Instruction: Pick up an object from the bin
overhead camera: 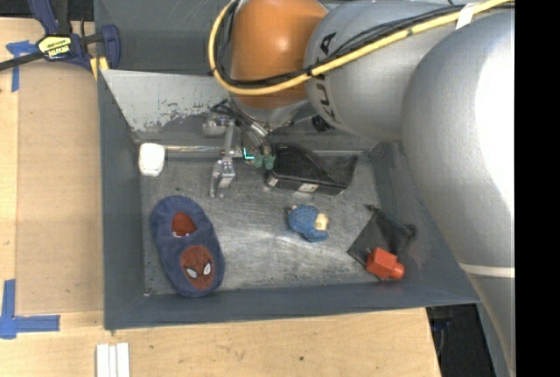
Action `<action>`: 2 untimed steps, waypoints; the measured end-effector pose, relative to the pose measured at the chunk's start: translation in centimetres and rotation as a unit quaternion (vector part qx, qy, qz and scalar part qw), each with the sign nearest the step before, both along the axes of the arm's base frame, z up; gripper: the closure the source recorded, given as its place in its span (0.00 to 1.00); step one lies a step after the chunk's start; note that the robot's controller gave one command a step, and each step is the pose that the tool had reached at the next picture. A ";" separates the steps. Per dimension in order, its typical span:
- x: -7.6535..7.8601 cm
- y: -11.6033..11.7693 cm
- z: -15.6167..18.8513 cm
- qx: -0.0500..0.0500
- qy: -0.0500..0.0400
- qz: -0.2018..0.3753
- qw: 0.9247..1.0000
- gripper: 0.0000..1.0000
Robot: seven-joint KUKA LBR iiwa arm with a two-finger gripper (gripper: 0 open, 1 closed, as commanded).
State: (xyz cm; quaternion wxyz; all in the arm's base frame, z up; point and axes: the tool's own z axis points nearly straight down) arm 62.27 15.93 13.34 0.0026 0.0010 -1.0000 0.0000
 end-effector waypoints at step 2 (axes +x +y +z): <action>-8.7 2.8 -5.4 0.001 -0.005 0.077 0.997 0.00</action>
Offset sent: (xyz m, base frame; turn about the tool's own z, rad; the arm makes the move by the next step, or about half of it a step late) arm -0.0780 0.0273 0.0376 -0.0121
